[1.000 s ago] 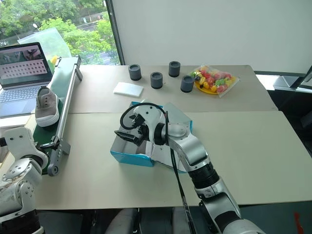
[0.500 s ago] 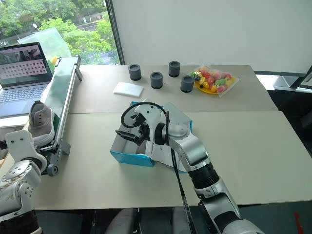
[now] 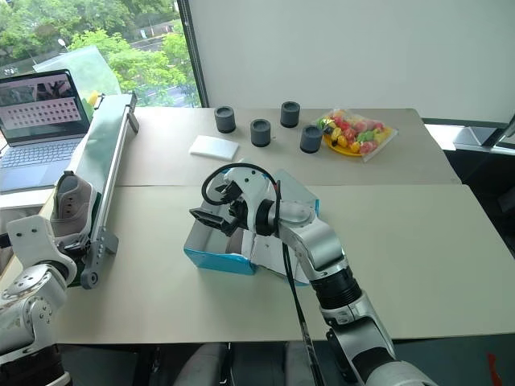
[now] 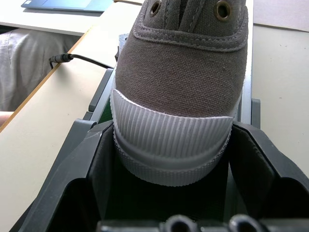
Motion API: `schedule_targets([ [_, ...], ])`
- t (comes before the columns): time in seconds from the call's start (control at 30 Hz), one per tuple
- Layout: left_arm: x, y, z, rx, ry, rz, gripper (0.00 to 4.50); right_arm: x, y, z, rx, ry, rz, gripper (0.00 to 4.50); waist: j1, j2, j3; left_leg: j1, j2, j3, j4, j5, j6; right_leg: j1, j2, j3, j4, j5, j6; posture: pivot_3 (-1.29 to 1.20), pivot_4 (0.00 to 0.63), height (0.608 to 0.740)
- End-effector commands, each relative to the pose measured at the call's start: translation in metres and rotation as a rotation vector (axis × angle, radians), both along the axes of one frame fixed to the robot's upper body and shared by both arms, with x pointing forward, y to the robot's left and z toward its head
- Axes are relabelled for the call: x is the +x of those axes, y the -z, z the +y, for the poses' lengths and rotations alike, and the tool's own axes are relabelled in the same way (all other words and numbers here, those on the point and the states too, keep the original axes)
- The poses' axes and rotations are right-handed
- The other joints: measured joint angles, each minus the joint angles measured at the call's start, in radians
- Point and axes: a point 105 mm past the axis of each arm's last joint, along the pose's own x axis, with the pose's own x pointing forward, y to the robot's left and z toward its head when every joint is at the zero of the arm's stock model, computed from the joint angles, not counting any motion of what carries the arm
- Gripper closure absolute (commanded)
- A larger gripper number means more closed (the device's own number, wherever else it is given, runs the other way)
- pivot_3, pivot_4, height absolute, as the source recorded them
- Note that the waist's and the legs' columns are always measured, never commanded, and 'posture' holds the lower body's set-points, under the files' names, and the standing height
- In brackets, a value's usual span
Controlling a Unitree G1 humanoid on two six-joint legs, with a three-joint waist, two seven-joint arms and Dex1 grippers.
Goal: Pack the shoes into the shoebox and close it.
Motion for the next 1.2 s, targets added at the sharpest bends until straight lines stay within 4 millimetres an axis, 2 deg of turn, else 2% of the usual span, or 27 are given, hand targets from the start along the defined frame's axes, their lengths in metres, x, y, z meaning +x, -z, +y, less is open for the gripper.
schedule_targets([
  [0.03,0.001,0.000,0.000,-0.012,-0.004,0.001,1.62,-0.003,-0.023,-0.001,0.040,-0.007,-0.061,0.00,0.000,0.000,0.000,0.000,0.000,0.000,0.000,0.000,0.000,0.000,0.000,0.000,0.000,0.000,0.000,0.00,0.150,0.726],
  [0.17,0.003,-0.002,-0.001,-0.010,-0.004,-0.015,1.62,-0.002,-0.022,-0.001,0.035,-0.002,-0.061,0.00,0.000,0.000,0.000,0.000,0.000,0.000,0.000,0.000,0.000,0.000,0.000,0.000,0.000,0.000,0.000,0.00,0.150,0.726],
  [0.23,0.007,-0.014,-0.003,0.010,-0.001,-0.081,1.62,0.000,-0.022,-0.002,0.033,0.002,-0.062,0.00,0.001,0.000,0.000,0.000,0.000,0.000,0.000,0.000,0.000,0.000,0.000,0.000,0.000,0.000,0.000,0.00,0.150,0.726],
  [0.3,0.012,-0.044,-0.005,0.046,-0.010,-0.251,1.62,0.001,-0.022,-0.002,0.035,0.005,-0.062,0.00,0.003,0.000,0.000,0.000,0.000,0.000,0.000,0.000,0.000,0.000,0.000,0.000,0.000,0.000,0.000,0.00,0.150,0.726],
  [0.4,0.017,-0.073,-0.019,0.122,0.035,-0.382,1.62,0.002,-0.024,-0.001,0.046,0.010,-0.056,0.00,0.005,-0.003,-0.001,-0.002,0.000,-0.001,0.000,0.001,-0.001,-0.001,0.000,-0.001,0.000,0.000,0.000,0.00,0.150,0.726],
  [0.5,0.022,-0.088,-0.039,0.175,0.103,-0.465,1.62,0.005,-0.027,-0.001,0.082,0.023,-0.027,0.00,0.004,-0.003,-0.001,-0.003,0.000,0.000,0.000,0.000,-0.001,-0.001,-0.001,0.000,-0.001,0.000,0.000,0.00,0.150,0.726],
  [0.63,0.032,-0.092,-0.077,0.131,0.230,-0.536,1.62,0.021,-0.040,-0.003,0.283,0.075,0.217,0.00,0.001,-0.003,-0.001,-0.002,0.000,0.000,-0.001,0.000,-0.001,-0.001,-0.001,0.000,-0.001,0.000,0.000,0.00,0.150,0.726],
  [0.7,0.039,-0.089,-0.107,0.087,0.351,-0.546,1.62,0.031,-0.044,-0.002,0.421,0.078,0.427,0.00,0.000,-0.003,-0.001,-0.002,0.000,0.000,-0.001,0.000,-0.001,-0.001,0.000,0.000,-0.001,0.001,0.000,0.00,0.150,0.726],
  [0.77,0.042,-0.087,-0.127,0.053,0.422,-0.551,1.62,0.031,-0.046,0.002,0.485,0.036,0.556,0.00,0.004,-0.003,-0.001,-0.002,0.000,0.000,0.000,0.000,-0.001,-0.001,0.000,0.000,-0.001,0.001,-0.001,0.00,0.150,0.726],
  [0.87,0.041,-0.084,-0.184,-0.104,0.644,-0.567,1.62,0.025,-0.051,0.013,0.562,-0.083,0.726,0.00,0.006,-0.003,-0.001,-0.004,0.000,0.000,0.000,0.000,-0.001,-0.001,-0.001,-0.001,-0.002,0.001,-0.001,0.00,0.150,0.726],
  [0.93,0.036,-0.080,-0.209,-0.144,0.749,-0.553,1.62,0.026,-0.052,0.014,0.565,-0.087,0.749,0.00,0.004,-0.003,-0.001,-0.006,0.000,0.001,0.000,0.000,-0.001,-0.003,-0.001,-0.001,-0.002,0.001,0.000,0.00,0.150,0.726],
  [1.1,0.027,-0.072,-0.235,-0.216,0.864,-0.516,1.62,0.028,-0.052,0.014,0.571,-0.074,0.760,0.00,-0.016,-0.002,-0.001,-0.007,0.000,0.002,0.000,0.000,0.000,-0.004,0.000,0.000,-0.001,0.001,0.000,0.00,0.150,0.726],
  [1.2,0.024,-0.068,-0.243,-0.240,0.909,-0.490,1.62,0.030,-0.058,0.012,0.609,-0.071,0.757,0.00,-0.015,-0.002,0.000,-0.006,0.001,0.002,0.000,0.000,0.000,-0.003,0.001,0.000,-0.001,0.001,0.000,0.00,0.150,0.726],
])
